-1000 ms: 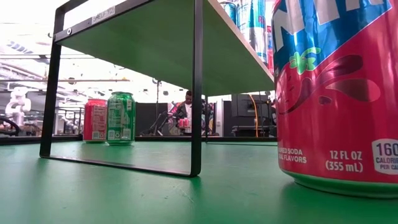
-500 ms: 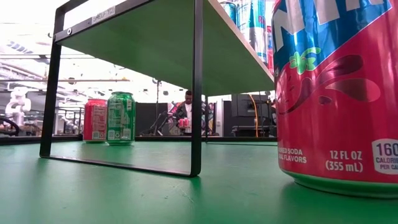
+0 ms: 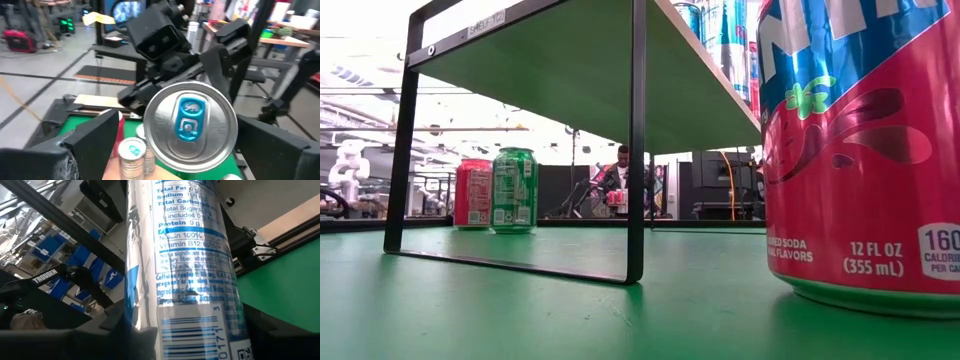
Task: Sort soda cans
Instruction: Put the blue soda can on the shelf and align it with the other blue soda cans
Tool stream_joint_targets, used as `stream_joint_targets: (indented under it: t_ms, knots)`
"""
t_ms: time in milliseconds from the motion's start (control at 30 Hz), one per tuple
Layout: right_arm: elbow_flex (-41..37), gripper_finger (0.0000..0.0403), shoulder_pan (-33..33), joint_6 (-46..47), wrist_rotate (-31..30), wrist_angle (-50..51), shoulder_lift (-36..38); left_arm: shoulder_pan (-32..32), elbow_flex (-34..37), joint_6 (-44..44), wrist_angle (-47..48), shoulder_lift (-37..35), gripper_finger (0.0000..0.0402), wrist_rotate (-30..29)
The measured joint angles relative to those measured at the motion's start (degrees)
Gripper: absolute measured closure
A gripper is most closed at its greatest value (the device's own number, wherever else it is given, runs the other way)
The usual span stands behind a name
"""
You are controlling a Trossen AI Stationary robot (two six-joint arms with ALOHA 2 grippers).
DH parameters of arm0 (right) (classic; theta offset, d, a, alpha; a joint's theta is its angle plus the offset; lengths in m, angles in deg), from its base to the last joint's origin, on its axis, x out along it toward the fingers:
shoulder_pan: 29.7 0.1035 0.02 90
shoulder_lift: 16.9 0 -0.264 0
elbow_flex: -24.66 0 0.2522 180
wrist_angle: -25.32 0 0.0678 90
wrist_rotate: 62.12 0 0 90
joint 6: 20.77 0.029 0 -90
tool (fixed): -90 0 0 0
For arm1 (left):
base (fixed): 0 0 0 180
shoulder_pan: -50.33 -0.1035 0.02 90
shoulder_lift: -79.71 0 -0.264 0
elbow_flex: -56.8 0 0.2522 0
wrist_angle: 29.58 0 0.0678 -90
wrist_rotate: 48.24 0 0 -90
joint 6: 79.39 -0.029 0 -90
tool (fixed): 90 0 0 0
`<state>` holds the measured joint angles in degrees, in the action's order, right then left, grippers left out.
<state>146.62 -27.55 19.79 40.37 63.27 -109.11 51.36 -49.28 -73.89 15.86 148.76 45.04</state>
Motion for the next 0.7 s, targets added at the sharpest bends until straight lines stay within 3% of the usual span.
stream_joint_targets:
  t_ms: [267, 700]
  knots:
    - [0.0, 0.0175, -0.22, -0.92, 1.31, 0.0, 0.0, -1.04, 0.0, 0.15, -0.87, 2.13, 0.0029, 8.83]
    - [0.02, 0.0175, -0.33, -2.34, 1.36, -0.2, 0.0, -1.07, 0.0, 1.7, -2.23, 2.13, 0.0126, 9.56]
